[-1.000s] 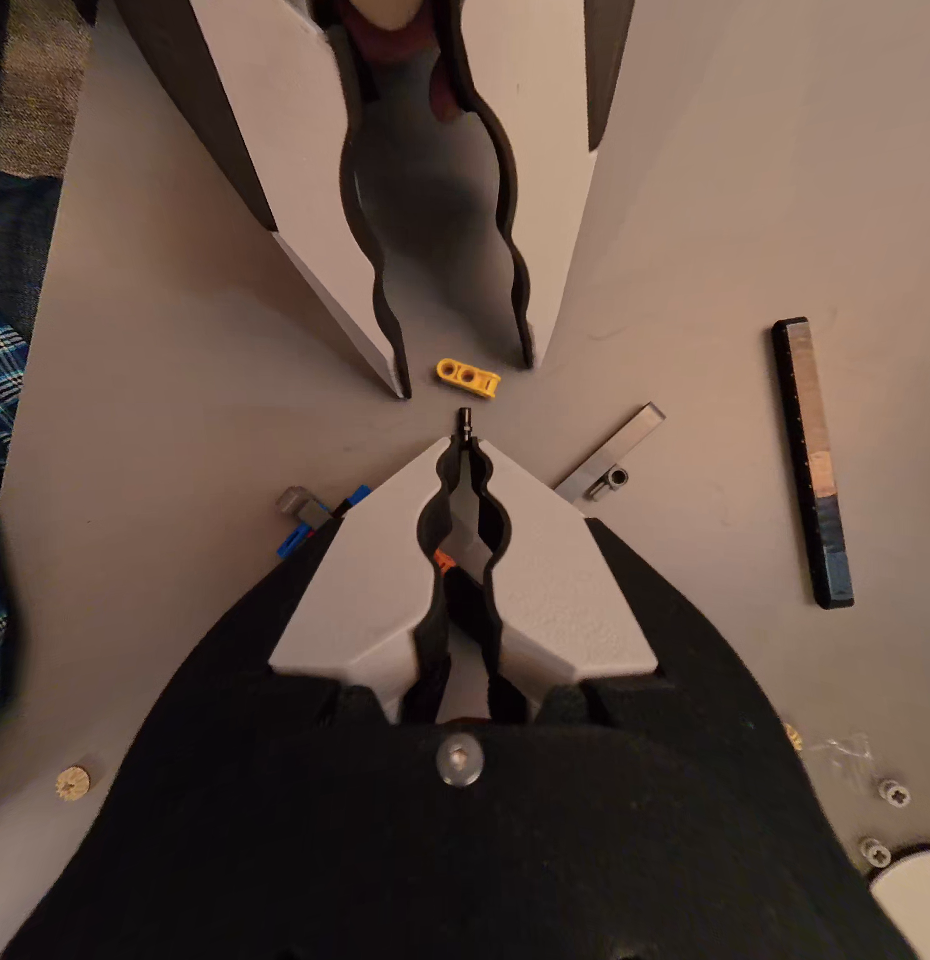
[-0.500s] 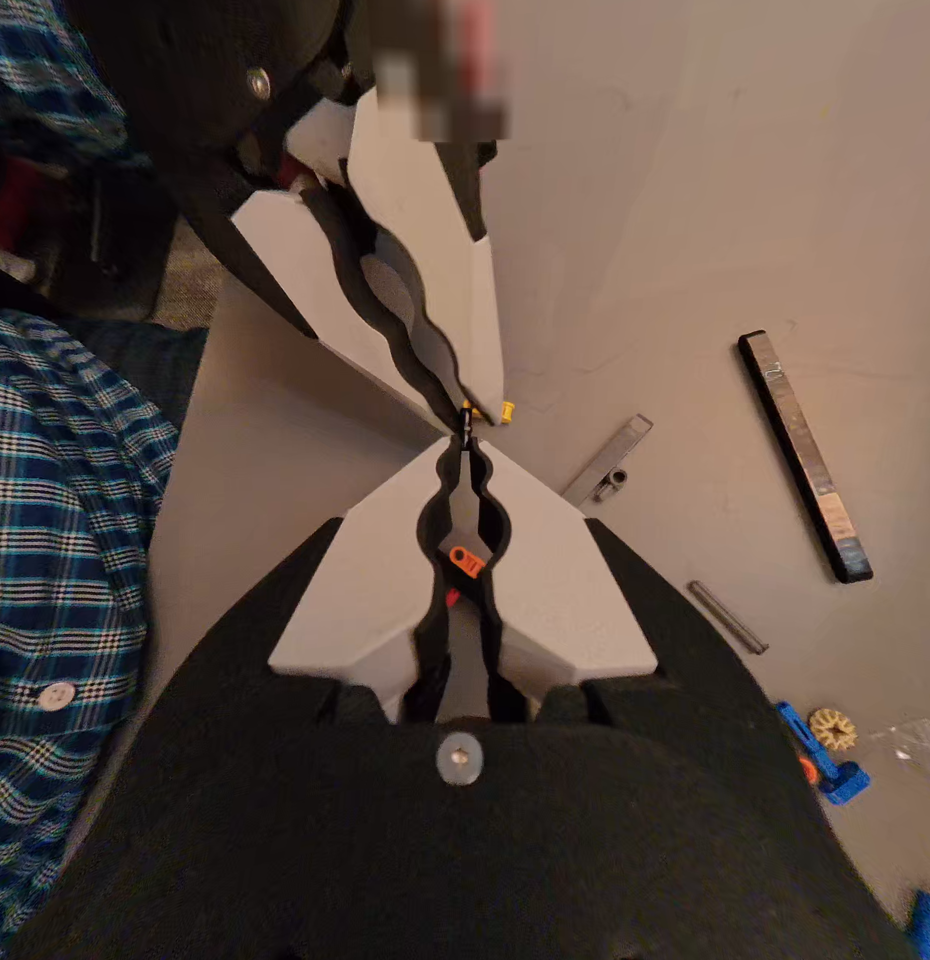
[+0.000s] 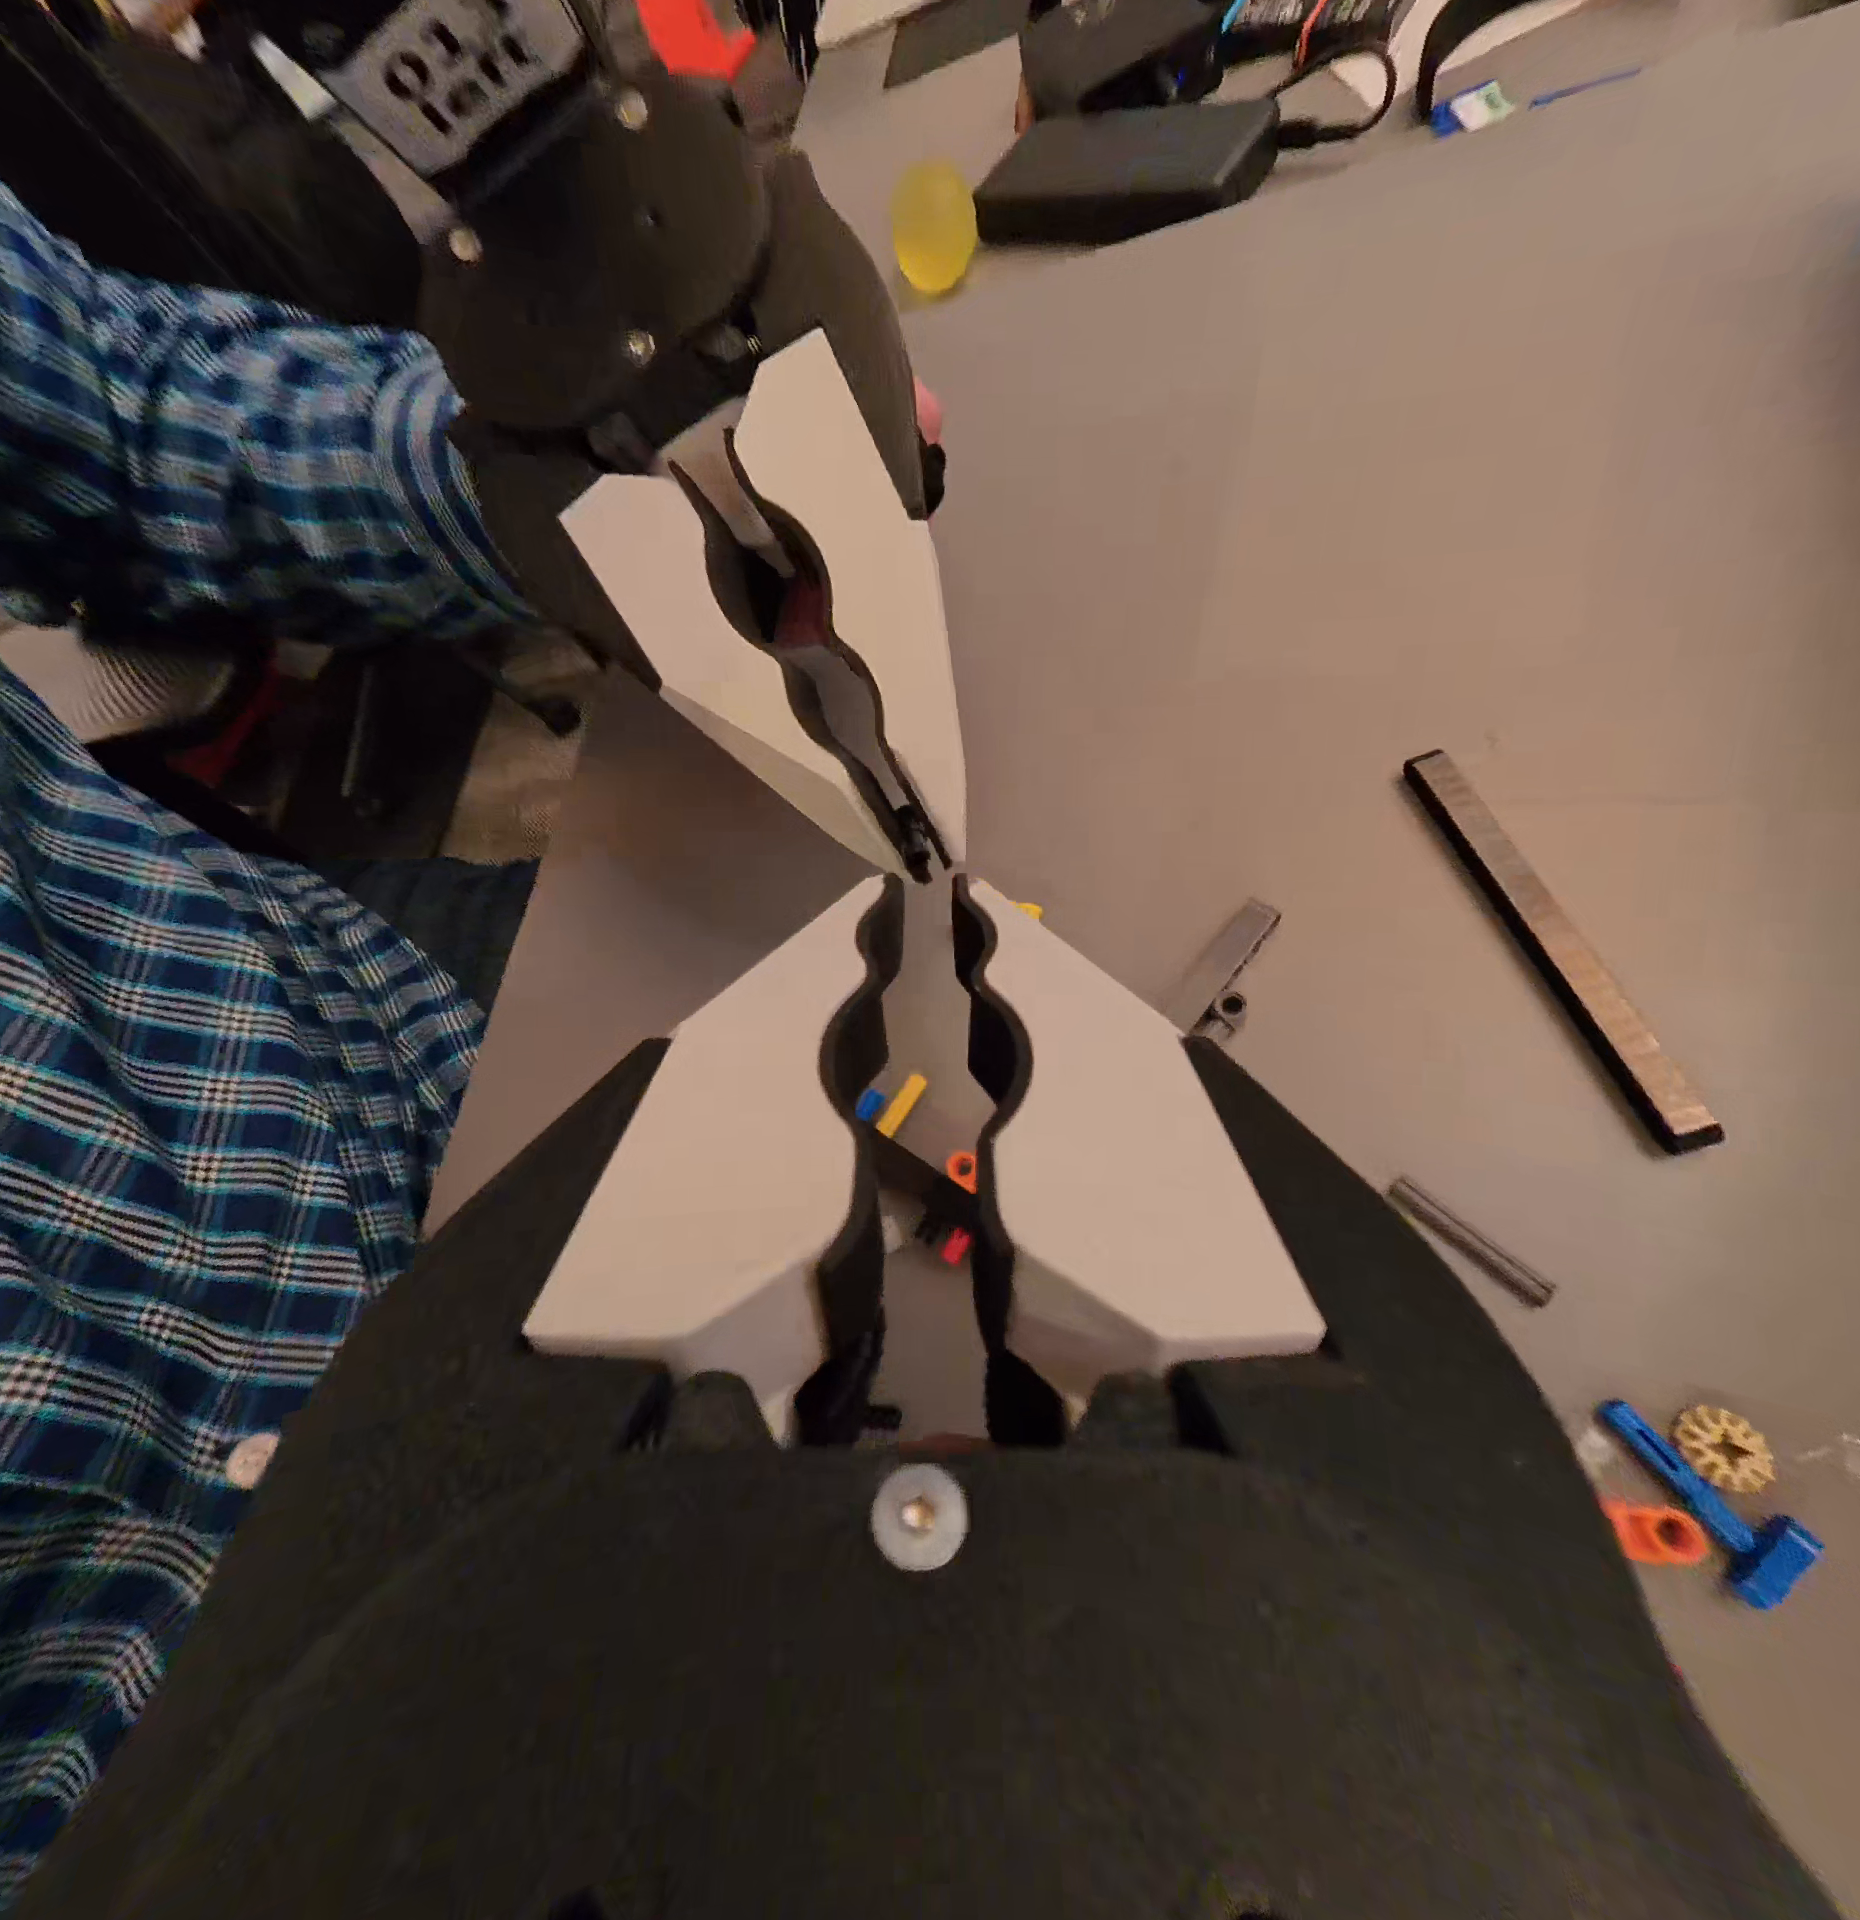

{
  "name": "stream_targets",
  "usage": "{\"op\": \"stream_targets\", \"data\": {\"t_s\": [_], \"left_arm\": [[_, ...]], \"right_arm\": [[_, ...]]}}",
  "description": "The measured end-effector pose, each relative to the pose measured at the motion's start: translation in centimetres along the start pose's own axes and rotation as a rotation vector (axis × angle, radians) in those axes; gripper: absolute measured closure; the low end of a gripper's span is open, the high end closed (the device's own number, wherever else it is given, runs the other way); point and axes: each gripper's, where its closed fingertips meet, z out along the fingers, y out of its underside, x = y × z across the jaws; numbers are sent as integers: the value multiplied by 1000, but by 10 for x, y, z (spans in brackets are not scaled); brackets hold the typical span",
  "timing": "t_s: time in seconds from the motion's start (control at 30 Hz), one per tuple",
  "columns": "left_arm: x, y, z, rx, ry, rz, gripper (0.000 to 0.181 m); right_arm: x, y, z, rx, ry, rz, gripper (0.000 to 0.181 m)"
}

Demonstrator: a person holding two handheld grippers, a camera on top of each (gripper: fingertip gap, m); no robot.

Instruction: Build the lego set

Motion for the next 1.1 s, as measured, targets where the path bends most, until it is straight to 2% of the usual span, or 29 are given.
{"op": "stream_targets", "data": {"t_s": [0.03, 0.23, 0.43, 0.67, 0.77, 1.1], "left_arm": [[1, -3, -1, 21, 8, -16, 180], [3, -6, -2, 56, 21, -29, 180], [4, -5, 0, 71, 29, -62, 180], [-6, 44, -5, -180, 4, -48, 152], [-6, 58, -5, -256, 18, -17, 154], [8, 71, 7, -305, 20, 0, 174]], "right_arm": [[-2, -3, 0, 25, -7, 11, 174], [-6, -12, 0, 99, -35, 53, 175], [-8, -10, 1, 71, -29, 39, 179], [6, 14, 13, -134, 86, -55, 180], [9, 22, 23, -219, 120, -114, 179], [17, 34, 42, -433, 181, -278, 180]]}}
